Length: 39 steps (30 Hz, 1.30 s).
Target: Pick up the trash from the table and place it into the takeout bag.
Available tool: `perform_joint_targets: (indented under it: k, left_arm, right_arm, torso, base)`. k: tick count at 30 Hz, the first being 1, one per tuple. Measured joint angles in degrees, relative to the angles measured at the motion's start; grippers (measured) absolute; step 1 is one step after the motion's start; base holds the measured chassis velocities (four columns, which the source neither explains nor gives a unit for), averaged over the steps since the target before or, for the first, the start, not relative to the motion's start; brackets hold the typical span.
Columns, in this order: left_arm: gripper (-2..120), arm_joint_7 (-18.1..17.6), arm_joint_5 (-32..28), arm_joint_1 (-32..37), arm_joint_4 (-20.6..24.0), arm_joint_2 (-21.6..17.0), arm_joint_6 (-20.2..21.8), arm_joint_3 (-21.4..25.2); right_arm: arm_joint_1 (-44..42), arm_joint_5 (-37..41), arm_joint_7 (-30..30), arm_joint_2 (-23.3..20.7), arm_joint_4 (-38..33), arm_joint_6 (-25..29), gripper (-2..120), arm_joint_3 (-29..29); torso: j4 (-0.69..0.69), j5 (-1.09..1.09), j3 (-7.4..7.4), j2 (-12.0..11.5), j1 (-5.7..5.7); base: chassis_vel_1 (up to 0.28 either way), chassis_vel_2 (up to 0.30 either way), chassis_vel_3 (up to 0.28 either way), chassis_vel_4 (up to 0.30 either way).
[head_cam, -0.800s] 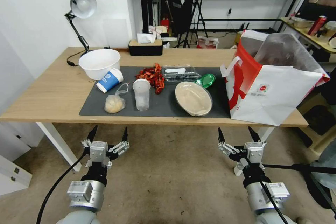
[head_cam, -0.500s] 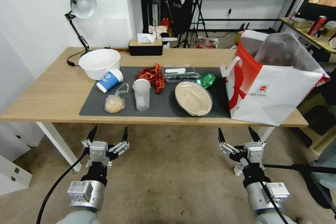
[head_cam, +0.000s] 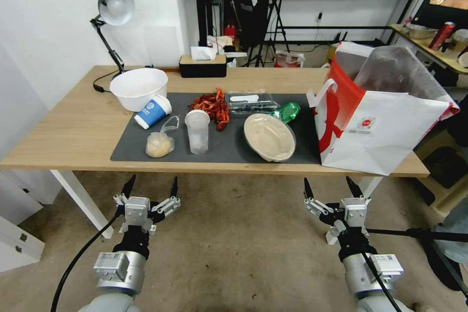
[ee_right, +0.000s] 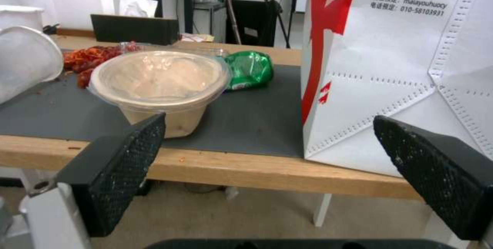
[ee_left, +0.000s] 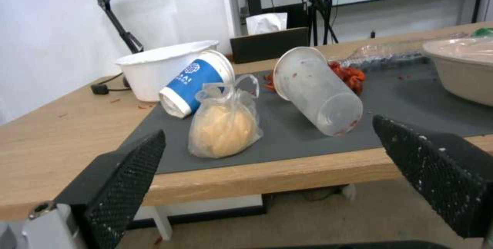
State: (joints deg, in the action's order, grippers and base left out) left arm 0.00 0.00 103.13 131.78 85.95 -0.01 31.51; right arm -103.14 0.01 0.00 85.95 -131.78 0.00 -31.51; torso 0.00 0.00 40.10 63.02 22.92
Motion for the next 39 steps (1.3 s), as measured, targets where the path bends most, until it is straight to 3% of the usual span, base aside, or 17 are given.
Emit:
perform_joint_targets:
  k: [7,11,13,15,18,21,26,32,33,36,39]
  left_arm:
    - [100,0.0,0.0,0.0,0.0,0.0,0.0,0.0]
    - [100,0.3,-1.0,-1.0,0.3,0.5,2.4,-0.1]
    - [100,0.9,-2.7,-2.7,1.1,1.5,6.3,-0.3]
    - [100,1.1,-3.2,-3.2,1.3,1.8,7.5,-0.4]
    - [100,2.4,-6.7,-6.6,2.8,3.8,15.9,-0.9]
    - [100,3.2,-9.0,-8.7,3.3,4.9,19.1,-1.0]
    - [100,4.1,-9.9,-9.8,3.1,5.2,18.9,-1.0]
    - [100,5.1,-9.6,-9.7,2.4,5.2,17.0,-0.8]
    - [100,5.4,-9.4,-9.4,2.2,5.3,15.8,-0.6]
    - [100,5.9,-9.2,-9.1,2.1,5.4,14.9,-0.4]
    - [100,6.1,-9.1,-8.8,2.1,5.5,14.3,-0.3]
  right_arm:
    - [0.0,0.0,0.0,0.0,0.0,-0.1,100,0.0]
    - [0.5,0.6,0.1,0.0,-0.1,-1.3,100,-0.2]
    - [1.9,1.9,0.6,0.2,-0.6,-4.5,100,-1.1]
    - [2.4,2.4,0.7,0.3,-0.8,-5.6,100,-1.4]
    - [5.8,5.9,1.8,0.9,-2.2,-13.8,100,-3.6]
    - [7.5,7.6,2.3,1.2,-2.8,-17.8,100,-4.6]
    - [10.0,10.1,3.1,1.6,-3.8,-23.5,100,-6.2]
    - [10.4,11.0,3.3,1.5,-3.7,-23.5,100,-6.2]
    - [12.1,15.1,3.8,0.2,-1.2,-19.3,100,-4.1]
    - [14.2,20.4,4.6,-1.6,2.1,-13.6,100,-1.3]
    - [15.1,22.5,4.3,-2.3,2.9,-11.8,100,0.5]
  torso:
    - [0.0,0.0,0.0,0.0,0.0]
    - [0.0,0.0,0.0,0.0,0.0]
    - [0.0,0.0,0.0,0.0,0.0]
    - [0.0,0.0,0.0,0.0,0.0]
    - [0.0,0.0,0.0,0.0,0.0]
    - [0.0,-0.01,0.0,0.0,0.0]
    - [0.01,0.01,0.01,0.0,0.01]
    - [-0.02,0.0,0.01,0.0,-0.02]
    - [0.0,0.0,0.0,0.0,-0.02]
    - [0.03,0.02,0.0,0.0,-0.01]
    - [0.0,0.0,0.0,0.0,-0.01]
  base:
    - [0.0,0.0,0.0,0.0]
    - [0.0,0.0,0.0,0.0]
    - [0.0,0.0,0.0,0.0]
    - [0.0,0.0,0.0,0.0]
    - [0.0,0.0,0.0,0.0]
    - [0.0,0.0,0.0,0.0]
    - [0.0,0.0,0.0,0.0]
    - [0.0,0.0,0.0,0.0]
    - [0.0,0.0,0.0,0.0]
    - [0.0,0.0,0.0,0.0]
    - [0.0,0.0,0.0,0.0]
